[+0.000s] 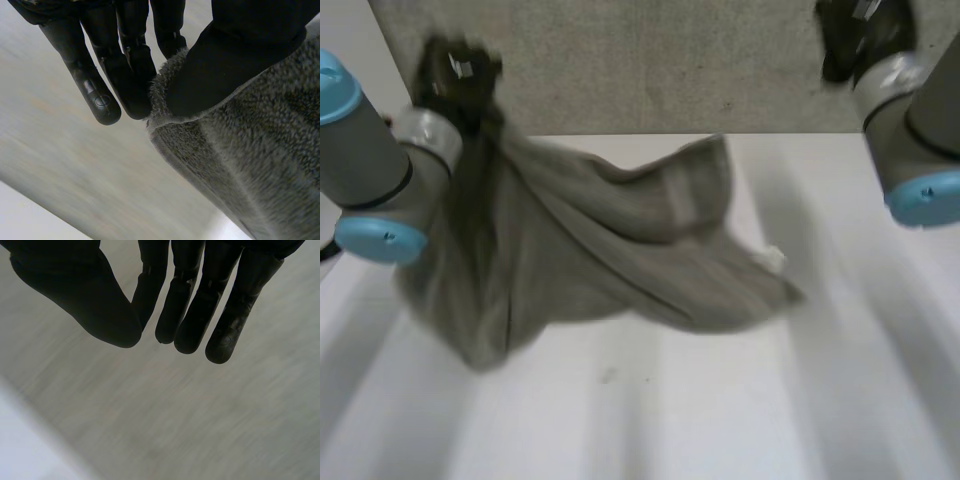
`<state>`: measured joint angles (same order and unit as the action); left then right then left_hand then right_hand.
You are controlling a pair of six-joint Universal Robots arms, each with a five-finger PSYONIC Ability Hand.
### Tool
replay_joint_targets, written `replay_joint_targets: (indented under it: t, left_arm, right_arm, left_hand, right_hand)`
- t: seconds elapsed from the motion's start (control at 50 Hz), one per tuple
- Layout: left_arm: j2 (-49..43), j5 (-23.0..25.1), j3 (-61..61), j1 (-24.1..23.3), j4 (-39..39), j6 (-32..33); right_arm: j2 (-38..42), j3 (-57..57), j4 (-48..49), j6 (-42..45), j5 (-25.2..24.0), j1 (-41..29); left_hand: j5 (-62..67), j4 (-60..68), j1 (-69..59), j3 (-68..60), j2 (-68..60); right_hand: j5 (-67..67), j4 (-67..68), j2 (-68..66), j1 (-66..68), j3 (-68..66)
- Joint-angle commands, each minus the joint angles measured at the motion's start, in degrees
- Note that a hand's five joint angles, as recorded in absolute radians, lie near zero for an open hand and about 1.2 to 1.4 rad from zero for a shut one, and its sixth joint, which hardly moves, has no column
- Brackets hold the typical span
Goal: Fold the towel.
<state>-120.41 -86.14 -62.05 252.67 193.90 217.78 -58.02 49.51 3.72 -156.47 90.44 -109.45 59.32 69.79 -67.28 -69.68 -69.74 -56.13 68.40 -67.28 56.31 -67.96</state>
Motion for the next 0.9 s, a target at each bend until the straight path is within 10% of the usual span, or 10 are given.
replay_joint_targets:
  t: [0.02, 0.28, 0.34, 0.42, 0.9]
  left_arm:
    - [11.8, -2.1, -7.9, -2.9, 27.9, -2.4]
    - [15.1, -8.1, -21.1, -3.9, 10.4, -2.2]
    - [15.0, -9.9, -23.5, -4.0, 5.8, -2.0]
    - [16.2, -10.4, -26.2, -4.5, 2.4, -1.9]
    - [35.4, -14.2, -25.1, -12.9, 0.9, -2.2]
  right_arm:
    - [-11.7, 6.7, 21.0, -5.6, 2.8, -0.1]
    - [-12.6, 16.6, 1.5, -5.2, -6.2, 0.3]
    - [-11.2, 19.7, -3.9, -5.2, -7.6, 0.1]
    - [-10.3, 24.0, -6.6, -6.0, -8.3, 0.0]
    - [-5.0, 25.3, -8.0, -14.1, -19.4, -5.1]
  left_hand:
    - [10.7, 10.2, -12.7, -10.3, -10.3]
    - [10.7, 10.2, -12.7, -10.3, -10.3]
    - [10.7, 10.2, -12.7, -10.3, -10.3]
    - [10.7, 10.2, -12.7, -10.3, -10.3]
    - [10.7, 10.2, -12.7, -10.3, -10.3]
  right_hand:
    - [-13.9, 11.6, -12.7, 23.7, -12.0]
    - [-12.9, 10.7, -11.8, 22.7, -11.1]
    - [38.0, -40.3, 39.1, -28.2, 39.8]
    - [48.8, -51.0, 49.9, -38.9, 50.6]
    - [48.8, -51.1, 50.0, -39.0, 50.6]
